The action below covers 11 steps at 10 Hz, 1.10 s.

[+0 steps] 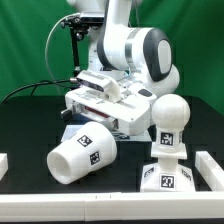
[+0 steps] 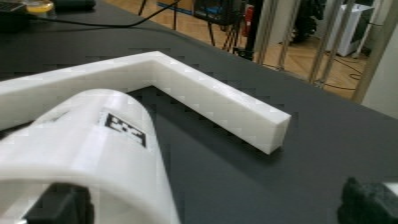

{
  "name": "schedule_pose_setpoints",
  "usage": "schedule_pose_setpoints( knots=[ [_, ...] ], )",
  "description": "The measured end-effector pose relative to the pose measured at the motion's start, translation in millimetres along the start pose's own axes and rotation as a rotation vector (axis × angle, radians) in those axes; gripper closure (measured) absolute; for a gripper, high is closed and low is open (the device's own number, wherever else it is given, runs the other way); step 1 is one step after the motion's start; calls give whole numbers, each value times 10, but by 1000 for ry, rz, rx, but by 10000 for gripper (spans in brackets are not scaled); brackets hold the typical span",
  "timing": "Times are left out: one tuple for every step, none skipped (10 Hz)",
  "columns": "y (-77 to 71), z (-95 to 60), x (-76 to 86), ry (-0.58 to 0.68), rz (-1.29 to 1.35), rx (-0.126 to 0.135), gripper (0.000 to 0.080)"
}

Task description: Assemble lamp

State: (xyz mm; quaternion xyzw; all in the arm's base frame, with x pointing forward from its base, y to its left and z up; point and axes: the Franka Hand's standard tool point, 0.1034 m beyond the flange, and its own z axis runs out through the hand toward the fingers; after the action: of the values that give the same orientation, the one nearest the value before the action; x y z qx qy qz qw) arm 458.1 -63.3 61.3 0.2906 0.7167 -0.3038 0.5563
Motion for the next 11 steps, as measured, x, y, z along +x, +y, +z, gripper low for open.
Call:
schedule_pose_setpoints(
  knots=[
    [14, -84, 32, 10, 9, 19, 101],
    [49, -182, 69, 21, 17, 28, 101],
    [85, -268, 100, 30, 24, 32, 101],
    [129, -333, 84, 33, 29, 23, 101],
    [143, -367, 20, 31, 37, 16, 101],
    [128, -372, -67, 27, 38, 17, 101],
    [120, -381, -176, 22, 35, 17, 101],
    [121, -374, -334, 13, 33, 19, 101],
    [119, -341, -494, 2, 36, 26, 101],
    [112, -293, -611, -7, 36, 36, 101],
    [91, -208, -756, -20, 24, 48, 101]
  ],
)
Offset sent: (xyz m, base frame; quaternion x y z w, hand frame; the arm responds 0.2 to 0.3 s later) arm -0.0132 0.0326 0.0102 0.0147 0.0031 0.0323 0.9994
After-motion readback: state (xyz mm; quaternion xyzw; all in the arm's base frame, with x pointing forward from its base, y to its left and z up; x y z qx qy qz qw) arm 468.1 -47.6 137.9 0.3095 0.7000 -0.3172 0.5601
